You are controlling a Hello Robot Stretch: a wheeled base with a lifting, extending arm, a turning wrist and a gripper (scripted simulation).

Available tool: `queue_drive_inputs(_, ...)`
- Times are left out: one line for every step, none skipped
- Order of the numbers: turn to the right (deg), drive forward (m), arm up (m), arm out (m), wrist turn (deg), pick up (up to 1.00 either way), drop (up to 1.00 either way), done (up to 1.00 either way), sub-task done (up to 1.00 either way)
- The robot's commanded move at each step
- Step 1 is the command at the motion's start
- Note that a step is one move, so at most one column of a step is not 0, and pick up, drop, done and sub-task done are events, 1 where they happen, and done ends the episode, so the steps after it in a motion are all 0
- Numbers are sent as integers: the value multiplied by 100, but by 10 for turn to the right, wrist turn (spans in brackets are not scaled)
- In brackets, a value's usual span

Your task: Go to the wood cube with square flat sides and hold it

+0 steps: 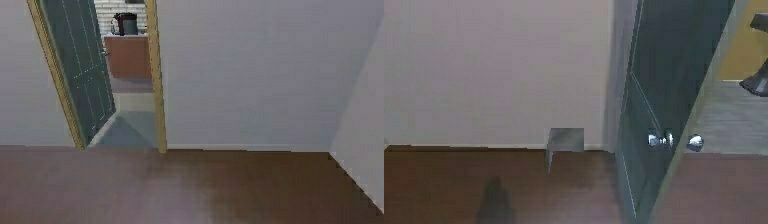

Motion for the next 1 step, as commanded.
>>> queue_drive_inputs(450,0,0,0,0,0,0,0,0)
